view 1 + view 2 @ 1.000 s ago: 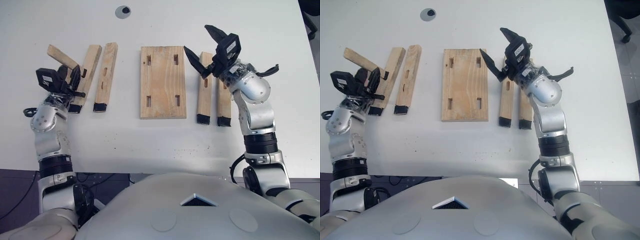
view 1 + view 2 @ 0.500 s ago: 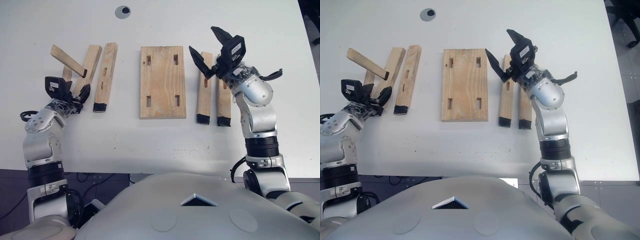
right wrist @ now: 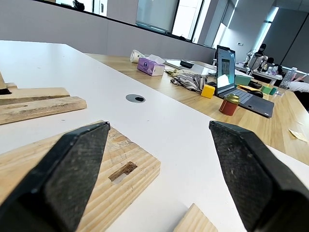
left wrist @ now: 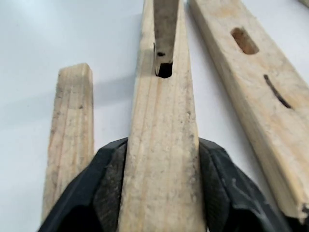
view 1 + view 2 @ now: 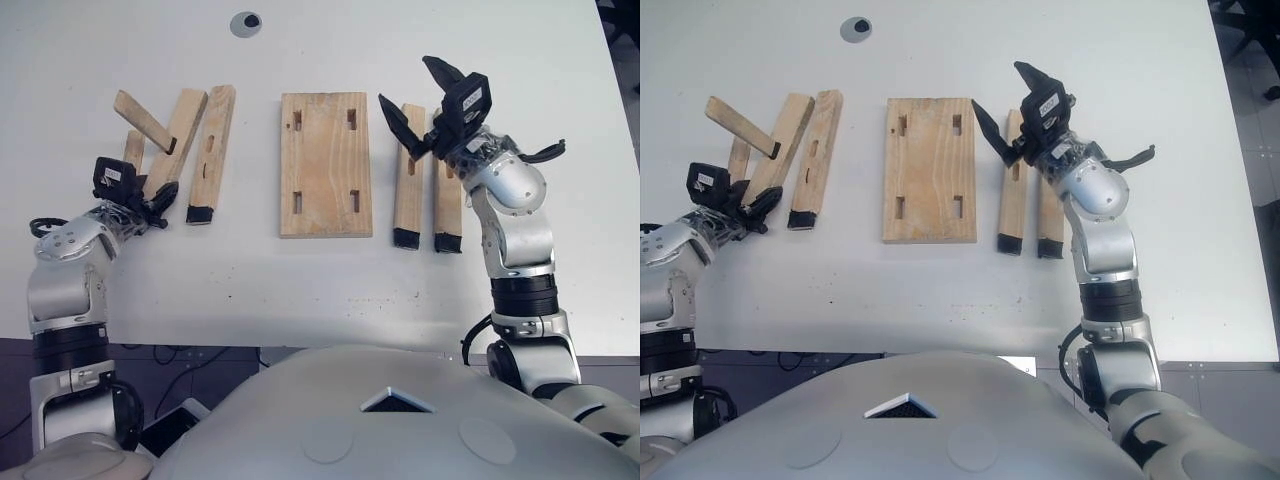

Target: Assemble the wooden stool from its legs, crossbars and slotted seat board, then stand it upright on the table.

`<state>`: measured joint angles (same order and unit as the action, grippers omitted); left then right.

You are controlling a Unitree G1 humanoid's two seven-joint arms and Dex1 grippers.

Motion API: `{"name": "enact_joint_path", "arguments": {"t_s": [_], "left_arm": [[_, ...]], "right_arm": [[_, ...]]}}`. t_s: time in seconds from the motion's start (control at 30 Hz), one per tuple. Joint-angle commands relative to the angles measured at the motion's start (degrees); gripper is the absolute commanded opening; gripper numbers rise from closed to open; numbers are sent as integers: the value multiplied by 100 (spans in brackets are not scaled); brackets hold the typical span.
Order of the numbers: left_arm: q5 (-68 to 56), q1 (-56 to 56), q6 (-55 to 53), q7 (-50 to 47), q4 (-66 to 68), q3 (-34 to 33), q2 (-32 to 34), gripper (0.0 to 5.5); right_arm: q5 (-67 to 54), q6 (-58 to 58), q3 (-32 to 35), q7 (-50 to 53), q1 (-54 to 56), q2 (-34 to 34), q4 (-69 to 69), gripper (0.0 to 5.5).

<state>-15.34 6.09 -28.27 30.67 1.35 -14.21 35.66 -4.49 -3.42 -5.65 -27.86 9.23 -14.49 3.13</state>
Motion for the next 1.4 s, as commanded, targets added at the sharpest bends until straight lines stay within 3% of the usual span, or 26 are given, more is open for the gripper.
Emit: {"name": "enact_joint_path", "arguments": {"t_s": [0.03,0.2,0.27,0.4,0.5,0.6,0.87,1.4], "left_arm": [[-763,-1026,-333,89,-277,-617,82,199],[-2763,-2292,-2401,374,-611,-720,-277,199],[-3406,-2485,-3014,478,-623,-549,-600,199],[-4536,-2442,-3710,714,-574,-403,-1377,199],[-4941,-2503,-3750,714,-552,-402,-1751,199],[-5071,-2555,-3704,787,-580,-299,-1899,199],[-5259,-2358,-3582,1072,-867,83,-2026,199],[-5345,-2434,-3594,994,-762,224,-1900,198]], "right_arm": [[2,-116,81,24,159,-112,123,379],[-99,-158,165,-143,533,-193,-45,379],[-729,-614,424,-389,791,-77,-187,379],[-4235,-3862,1348,-1437,1567,-104,-220,379],[-5606,-5363,1722,-1809,1955,-300,-842,379],[-6254,-5993,2060,-1410,2213,-107,-1415,379],[-6896,-6360,2399,-188,2353,605,-1562,379],[-7025,-6462,2438,-344,2176,499,-1357,379]]}}
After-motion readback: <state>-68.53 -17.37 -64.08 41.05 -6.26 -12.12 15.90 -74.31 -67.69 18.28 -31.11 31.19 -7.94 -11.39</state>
